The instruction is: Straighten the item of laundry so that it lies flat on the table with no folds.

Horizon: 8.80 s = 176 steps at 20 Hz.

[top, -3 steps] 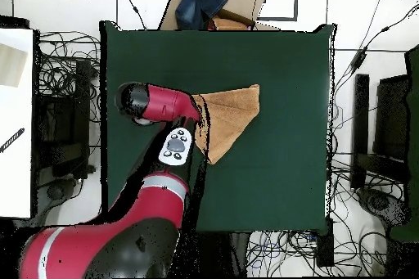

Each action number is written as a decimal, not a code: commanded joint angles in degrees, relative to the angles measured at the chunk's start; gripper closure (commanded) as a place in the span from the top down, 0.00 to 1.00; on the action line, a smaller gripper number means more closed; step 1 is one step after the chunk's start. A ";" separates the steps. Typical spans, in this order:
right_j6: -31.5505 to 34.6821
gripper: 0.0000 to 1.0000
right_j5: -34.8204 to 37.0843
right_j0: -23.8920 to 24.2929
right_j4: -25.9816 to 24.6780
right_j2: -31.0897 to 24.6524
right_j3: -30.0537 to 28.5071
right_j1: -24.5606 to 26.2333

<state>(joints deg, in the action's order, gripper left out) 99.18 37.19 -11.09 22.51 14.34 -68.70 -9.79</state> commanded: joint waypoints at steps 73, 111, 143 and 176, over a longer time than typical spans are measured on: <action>8.75 0.00 -0.86 5.42 -4.48 -3.20 -1.13 0.05; 15.55 0.00 -0.09 2.52 -2.23 0.74 1.23 -1.21; 11.94 0.00 -5.01 4.03 -2.57 -2.80 -3.38 -3.81; 9.78 0.00 -3.13 5.42 -3.19 -4.69 -3.97 -4.23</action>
<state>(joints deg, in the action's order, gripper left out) 99.18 32.59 -7.11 19.36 14.77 -66.45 -15.58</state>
